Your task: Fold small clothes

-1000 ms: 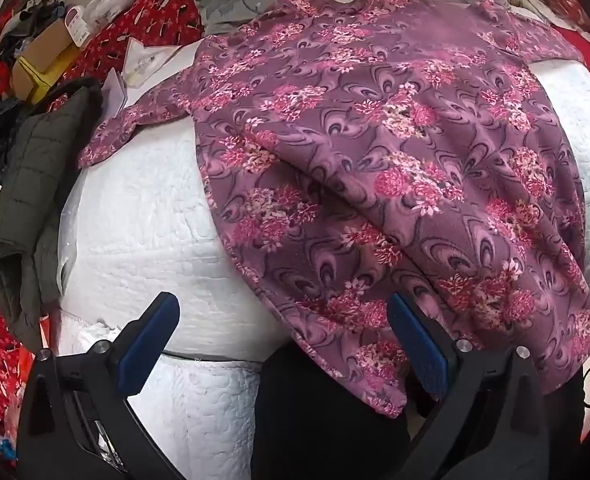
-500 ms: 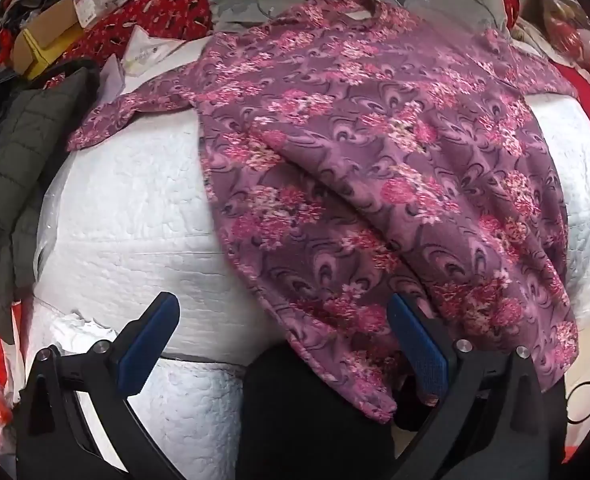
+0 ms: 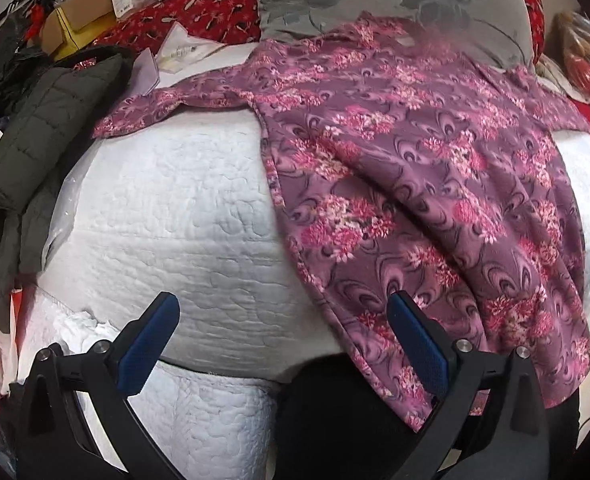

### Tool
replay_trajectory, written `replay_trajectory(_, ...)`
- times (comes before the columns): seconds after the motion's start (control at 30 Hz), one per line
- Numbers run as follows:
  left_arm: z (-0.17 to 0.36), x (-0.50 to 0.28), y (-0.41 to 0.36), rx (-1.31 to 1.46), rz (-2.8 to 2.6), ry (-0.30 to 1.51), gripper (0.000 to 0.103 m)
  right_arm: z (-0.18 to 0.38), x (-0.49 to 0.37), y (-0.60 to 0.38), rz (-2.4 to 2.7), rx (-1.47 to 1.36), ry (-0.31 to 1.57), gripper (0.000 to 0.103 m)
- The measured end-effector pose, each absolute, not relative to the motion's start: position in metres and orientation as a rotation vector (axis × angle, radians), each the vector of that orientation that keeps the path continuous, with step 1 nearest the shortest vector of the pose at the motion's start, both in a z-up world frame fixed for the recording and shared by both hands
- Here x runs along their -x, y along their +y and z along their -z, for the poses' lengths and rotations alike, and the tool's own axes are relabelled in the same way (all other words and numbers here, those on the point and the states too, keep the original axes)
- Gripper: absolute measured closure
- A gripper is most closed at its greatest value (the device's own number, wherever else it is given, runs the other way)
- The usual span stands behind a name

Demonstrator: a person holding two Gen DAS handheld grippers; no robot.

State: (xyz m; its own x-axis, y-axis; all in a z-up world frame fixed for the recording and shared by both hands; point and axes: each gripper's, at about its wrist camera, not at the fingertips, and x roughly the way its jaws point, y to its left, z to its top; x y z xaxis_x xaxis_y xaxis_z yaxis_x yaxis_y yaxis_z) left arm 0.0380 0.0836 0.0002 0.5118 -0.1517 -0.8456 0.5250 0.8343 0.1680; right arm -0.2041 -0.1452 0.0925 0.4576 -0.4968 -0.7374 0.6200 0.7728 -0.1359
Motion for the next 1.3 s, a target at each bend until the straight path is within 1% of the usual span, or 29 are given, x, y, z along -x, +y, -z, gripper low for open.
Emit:
replay_trajectory(0.47, 0.002, -0.034, 0.087, -0.402, 0.458, 0.961, 0.0, -0.094, 0.195, -0.139, 0.687, -0.157, 0.884, 0.001)
replay_trajectory(1.07, -0.011, -0.019, 0.083, -0.424, 0.457, 0.939, 0.0, -0.095, 0.208, -0.13, 0.649, -0.154, 0.837, 0.001)
replay_trajectory(1.3, -0.008, -0.029, 0.089, -0.372, 0.463, 0.999, 0.0, -0.094, 0.211, -0.13, 0.638, -0.169, 0.837, 0.001)
